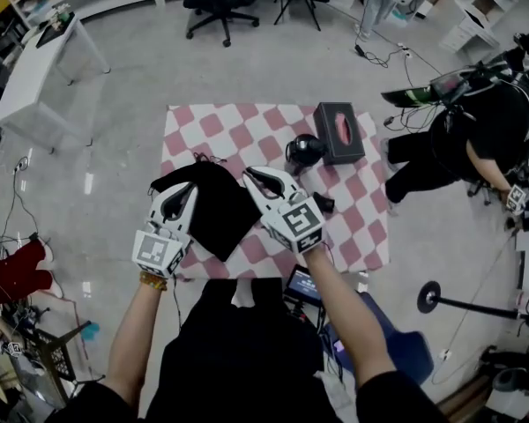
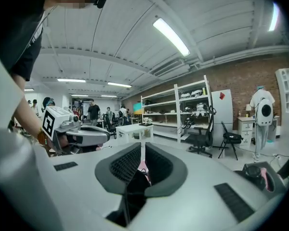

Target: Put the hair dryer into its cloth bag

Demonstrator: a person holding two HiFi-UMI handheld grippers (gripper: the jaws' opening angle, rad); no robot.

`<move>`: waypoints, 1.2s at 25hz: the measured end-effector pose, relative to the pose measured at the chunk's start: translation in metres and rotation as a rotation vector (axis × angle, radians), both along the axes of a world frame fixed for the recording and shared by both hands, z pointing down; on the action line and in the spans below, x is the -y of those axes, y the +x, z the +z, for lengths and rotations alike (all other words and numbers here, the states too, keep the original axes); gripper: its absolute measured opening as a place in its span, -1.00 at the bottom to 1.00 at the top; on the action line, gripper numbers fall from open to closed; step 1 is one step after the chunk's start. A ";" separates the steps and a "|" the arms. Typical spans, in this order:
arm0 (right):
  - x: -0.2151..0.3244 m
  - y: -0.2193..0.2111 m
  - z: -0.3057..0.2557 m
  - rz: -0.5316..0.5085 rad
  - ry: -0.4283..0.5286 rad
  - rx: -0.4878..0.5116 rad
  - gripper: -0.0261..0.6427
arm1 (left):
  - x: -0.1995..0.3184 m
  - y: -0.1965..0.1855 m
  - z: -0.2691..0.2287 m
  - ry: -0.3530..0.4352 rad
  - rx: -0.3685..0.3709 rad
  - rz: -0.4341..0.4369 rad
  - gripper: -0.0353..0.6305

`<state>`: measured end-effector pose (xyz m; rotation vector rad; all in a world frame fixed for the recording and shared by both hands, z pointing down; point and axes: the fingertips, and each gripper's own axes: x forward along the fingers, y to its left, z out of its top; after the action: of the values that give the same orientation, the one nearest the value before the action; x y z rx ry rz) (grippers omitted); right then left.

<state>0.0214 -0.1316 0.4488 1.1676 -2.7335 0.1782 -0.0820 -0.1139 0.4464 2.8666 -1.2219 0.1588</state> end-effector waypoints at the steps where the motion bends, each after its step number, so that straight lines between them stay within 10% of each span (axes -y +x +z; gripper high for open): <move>1: -0.002 0.000 -0.005 0.005 0.021 -0.002 -0.81 | -0.001 0.007 -0.004 0.016 -0.002 0.004 -0.81; 12: -0.017 0.005 -0.025 0.044 0.159 -0.060 -0.83 | -0.008 0.032 -0.032 0.146 -0.029 -0.033 -0.82; 30: -0.037 -0.013 0.048 0.108 0.034 -0.149 -0.88 | -0.029 0.018 0.030 0.050 0.025 -0.072 -0.82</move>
<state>0.0084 -0.0945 0.4966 1.2838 -2.5561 0.0554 -0.0642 -0.0852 0.4761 2.8651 -1.3507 0.1651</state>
